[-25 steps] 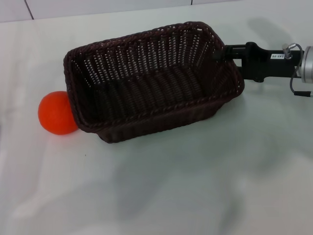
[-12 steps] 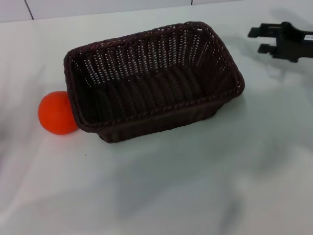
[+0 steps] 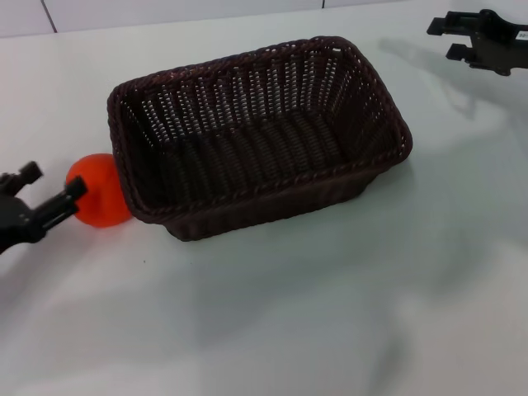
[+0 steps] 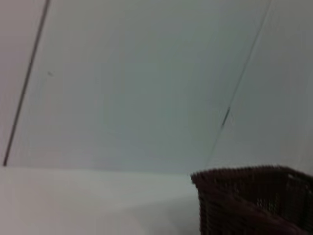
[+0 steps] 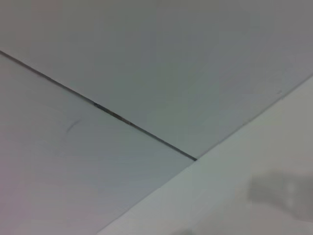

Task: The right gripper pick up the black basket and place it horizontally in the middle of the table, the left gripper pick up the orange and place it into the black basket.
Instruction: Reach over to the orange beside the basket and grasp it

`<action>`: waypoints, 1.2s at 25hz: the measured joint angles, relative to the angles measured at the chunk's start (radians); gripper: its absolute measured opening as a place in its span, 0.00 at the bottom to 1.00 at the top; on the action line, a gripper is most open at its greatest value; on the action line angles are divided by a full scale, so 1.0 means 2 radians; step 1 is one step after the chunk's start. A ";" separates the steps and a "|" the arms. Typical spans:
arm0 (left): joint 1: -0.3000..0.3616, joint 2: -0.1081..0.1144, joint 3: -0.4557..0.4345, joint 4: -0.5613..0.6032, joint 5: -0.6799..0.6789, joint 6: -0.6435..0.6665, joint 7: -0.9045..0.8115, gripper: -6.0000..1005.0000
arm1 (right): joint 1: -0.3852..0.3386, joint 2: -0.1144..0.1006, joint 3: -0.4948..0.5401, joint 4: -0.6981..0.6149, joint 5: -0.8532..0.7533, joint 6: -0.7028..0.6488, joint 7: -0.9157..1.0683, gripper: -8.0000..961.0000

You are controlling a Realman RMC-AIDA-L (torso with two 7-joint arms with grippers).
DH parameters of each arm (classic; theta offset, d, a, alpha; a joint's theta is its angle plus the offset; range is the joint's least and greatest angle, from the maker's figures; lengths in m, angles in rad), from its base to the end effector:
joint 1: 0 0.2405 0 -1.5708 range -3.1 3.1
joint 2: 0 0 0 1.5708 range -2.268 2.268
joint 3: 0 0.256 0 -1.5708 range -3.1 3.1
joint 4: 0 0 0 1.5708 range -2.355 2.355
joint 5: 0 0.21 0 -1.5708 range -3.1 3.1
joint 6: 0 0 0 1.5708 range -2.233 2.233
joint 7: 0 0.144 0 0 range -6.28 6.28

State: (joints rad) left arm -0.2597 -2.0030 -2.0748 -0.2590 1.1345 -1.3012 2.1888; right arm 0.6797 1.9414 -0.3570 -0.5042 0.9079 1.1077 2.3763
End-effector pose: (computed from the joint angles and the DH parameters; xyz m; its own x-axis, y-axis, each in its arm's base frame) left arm -0.3584 0.2671 -0.0083 0.5752 0.3194 0.7531 0.7621 -0.5437 -0.3515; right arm 0.3205 0.4097 0.0690 0.0730 0.6996 0.7108 0.9971 -0.0368 -0.0662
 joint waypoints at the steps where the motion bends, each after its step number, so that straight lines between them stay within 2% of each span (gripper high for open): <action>1: -0.003 -0.001 0.001 0.000 0.003 0.006 -0.001 0.93 | 0.001 0.001 0.000 0.000 0.000 -0.001 -0.002 0.70; 10: -0.019 -0.003 0.006 0.000 0.021 0.043 -0.003 0.91 | 0.003 0.005 -0.001 0.004 0.021 -0.002 -0.014 0.70; 13: -0.025 -0.003 0.006 0.000 0.032 0.055 -0.003 0.72 | 0.003 0.006 -0.002 0.005 0.024 -0.001 -0.015 0.69; 18: -0.028 -0.004 0.006 -0.001 0.044 0.058 -0.002 0.49 | 0.003 0.007 -0.002 0.006 0.024 -0.002 -0.020 0.69; 30: -0.018 -0.007 -0.001 -0.017 0.045 0.042 0.000 0.30 | 0.002 0.011 0.000 0.006 0.025 -0.006 -0.023 0.69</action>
State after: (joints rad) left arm -0.2949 -2.0179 -2.0772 -0.2926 1.2235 -1.2163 2.1890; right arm 0.6830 1.9626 -0.3574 -0.4923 0.9573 1.0950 2.3301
